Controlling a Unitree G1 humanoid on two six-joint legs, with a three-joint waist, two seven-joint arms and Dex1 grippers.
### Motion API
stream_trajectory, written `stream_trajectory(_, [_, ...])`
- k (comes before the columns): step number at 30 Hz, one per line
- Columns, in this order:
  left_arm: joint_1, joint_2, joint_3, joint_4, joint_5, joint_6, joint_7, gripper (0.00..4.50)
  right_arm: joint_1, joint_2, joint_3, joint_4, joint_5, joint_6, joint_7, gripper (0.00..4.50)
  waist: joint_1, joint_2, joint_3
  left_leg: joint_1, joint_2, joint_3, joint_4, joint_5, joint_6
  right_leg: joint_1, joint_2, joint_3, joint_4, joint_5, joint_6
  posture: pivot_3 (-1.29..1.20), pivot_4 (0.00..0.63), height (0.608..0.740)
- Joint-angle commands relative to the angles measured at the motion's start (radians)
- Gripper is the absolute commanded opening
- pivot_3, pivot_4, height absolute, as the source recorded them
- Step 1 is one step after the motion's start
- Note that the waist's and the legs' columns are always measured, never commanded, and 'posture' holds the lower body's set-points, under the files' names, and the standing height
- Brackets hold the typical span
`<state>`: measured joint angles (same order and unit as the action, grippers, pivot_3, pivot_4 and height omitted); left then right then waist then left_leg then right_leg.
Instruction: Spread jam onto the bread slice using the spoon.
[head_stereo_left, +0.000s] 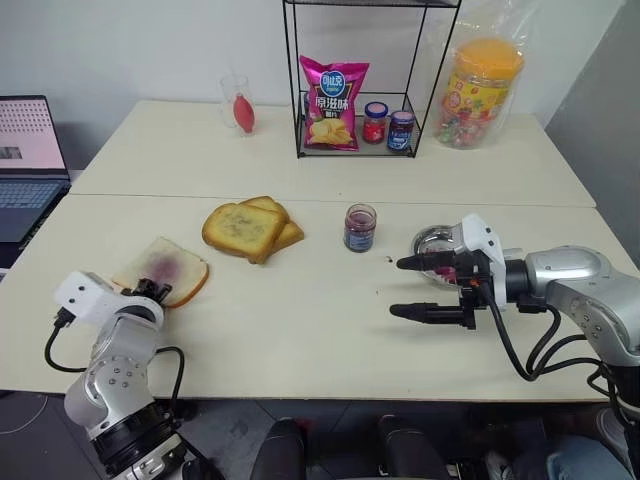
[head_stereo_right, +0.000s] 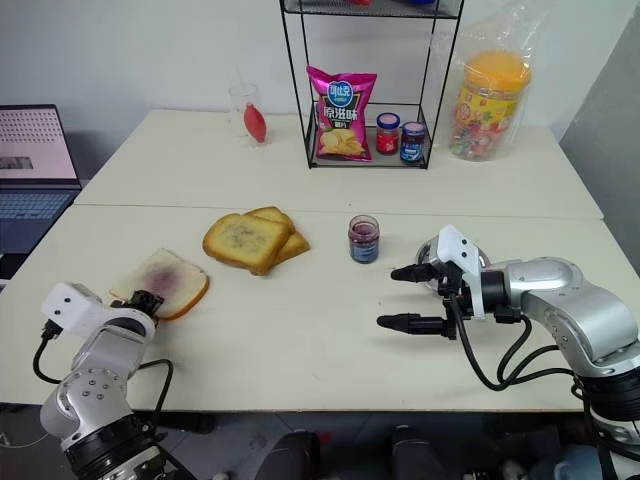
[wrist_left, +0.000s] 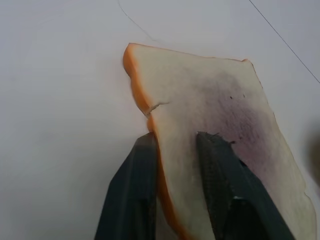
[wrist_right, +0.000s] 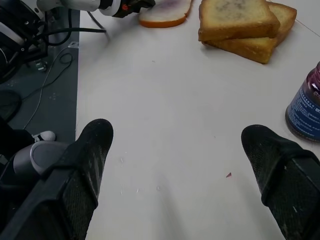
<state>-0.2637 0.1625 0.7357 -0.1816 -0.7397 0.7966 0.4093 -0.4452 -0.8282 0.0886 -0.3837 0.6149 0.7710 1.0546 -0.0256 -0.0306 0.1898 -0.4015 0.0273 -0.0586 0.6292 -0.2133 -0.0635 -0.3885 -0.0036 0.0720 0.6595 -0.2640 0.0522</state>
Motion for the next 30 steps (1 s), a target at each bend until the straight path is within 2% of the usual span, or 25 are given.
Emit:
stream_trajectory(1, [-0.013, -0.002, -0.013, -0.016, -0.024, 0.003, 0.003, 0.3, -0.018, 0.001, -0.018, -0.004, 0.005, -0.016, 0.01, 4.5, 0.0, 0.0, 0.0, 0.0, 0.0, 0.0, 0.0, 0.0, 0.0, 0.0, 0.0, 0.0, 0.0, 0.0, 0.0, 0.0, 0.15, 0.74])
stream_trajectory(2, [-0.015, 0.001, -0.014, -0.018, -0.018, -0.004, 0.003, 0.06, -0.021, 0.005, -0.02, -0.004, 0.007, -0.015, 0.007, 4.5, 0.0, 0.0, 0.0, 0.0, 0.0, 0.0, 0.0, 0.0, 0.0, 0.0, 0.0, 0.0, 0.0, 0.0, 0.0, 0.0, 0.15, 0.74])
stream_trajectory(3, [-0.015, 0.003, -0.016, -0.02, -0.014, -0.009, 0.003, 0.02, -0.023, 0.007, -0.021, -0.003, 0.008, -0.013, 0.005, 4.5, 0.0, 0.0, 0.0, 0.0, 0.0, 0.0, 0.0, 0.0, 0.0, 0.0, 0.0, 0.0, 0.0, 0.0, 0.0, 0.0, 0.15, 0.74])
stream_trajectory(10, [0.015, 0.014, -0.059, -0.139, 0.012, -0.101, -0.055, 0.02, -0.02, 0.008, -0.035, -0.021, 0.017, 0.0, -0.008, 4.5, -0.001, -0.005, 0.003, 0.0, 0.0, 0.0, 0.0, 0.0, 0.0, 0.0, 0.0, 0.0, 0.0, 0.0, 0.0, 0.0, 0.15, 0.74])
stream_trajectory(13, [0.032, 0.025, -0.092, -0.211, -0.02, -0.11, -0.108, 0.02, -0.01, 0.003, -0.049, -0.031, 0.025, 0.005, -0.015, 4.5, -0.001, -0.005, 0.003, -0.001, 0.0, 0.0, -0.001, 0.0, 0.0, 0.0, 0.0, 0.0, -0.002, 0.0, 0.0, 0.0, 0.15, 0.74])
stream_trajectory(18, [0.037, 0.088, -0.135, -0.307, -0.08, -0.101, -0.222, 0.02, 0.002, -0.001, -0.074, -0.042, 0.04, 0.021, -0.026, 4.5, -0.002, -0.006, 0.004, -0.001, 0.001, 0.0, -0.001, 0.0, -0.001, -0.001, 0.001, 0.0, -0.002, 0.0, -0.001, 0.0, 0.15, 0.74])
stream_trajectory(21, [0.073, 0.203, -0.221, -0.362, -0.041, -0.085, -0.343, 0.02, 0.008, -0.012, -0.085, -0.043, 0.046, 0.027, -0.027, 4.5, -0.003, -0.007, 0.004, -0.001, 0.001, 0.0, -0.001, 0.0, -0.001, -0.001, 0.001, 0.0, -0.002, -0.001, -0.001, 0.0, 0.15, 0.74])
stream_trajectory(23, [0.064, 0.229, -0.235, -0.383, -0.091, -0.079, -0.387, 0.02, 0.014, -0.023, -0.095, -0.044, 0.053, 0.03, -0.026, 4.5, -0.003, -0.006, 0.004, -0.001, 0.001, 0.0, -0.001, 0.0, -0.001, -0.001, 0.001, 0.0, -0.002, -0.001, -0.001, 0.0, 0.15, 0.74])
stream_trajectory(25, [0.036, 0.243, -0.237, -0.403, -0.2, -0.054, -0.43, 0.02, 0.022, -0.034, -0.108, -0.046, 0.061, 0.036, -0.025, 4.5, -0.002, -0.007, 0.005, -0.001, 0.001, 0.001, -0.001, 0.0, -0.001, -0.001, 0.0, 0.0, -0.002, -0.001, -0.003, 0.0, 0.15, 0.74])
stream_trajectory(30, [0.042, 0.289, -0.303, -0.411, -0.612, 0.098, -0.469, 0.02, 0.04, -0.057, -0.133, -0.053, 0.072, 0.046, -0.024, 4.5, -0.003, -0.008, 0.005, -0.001, 0.001, 0.001, -0.001, -0.001, -0.001, -0.001, 0.0, 0.0, -0.002, -0.001, -0.002, 0.0, 0.15, 0.74])
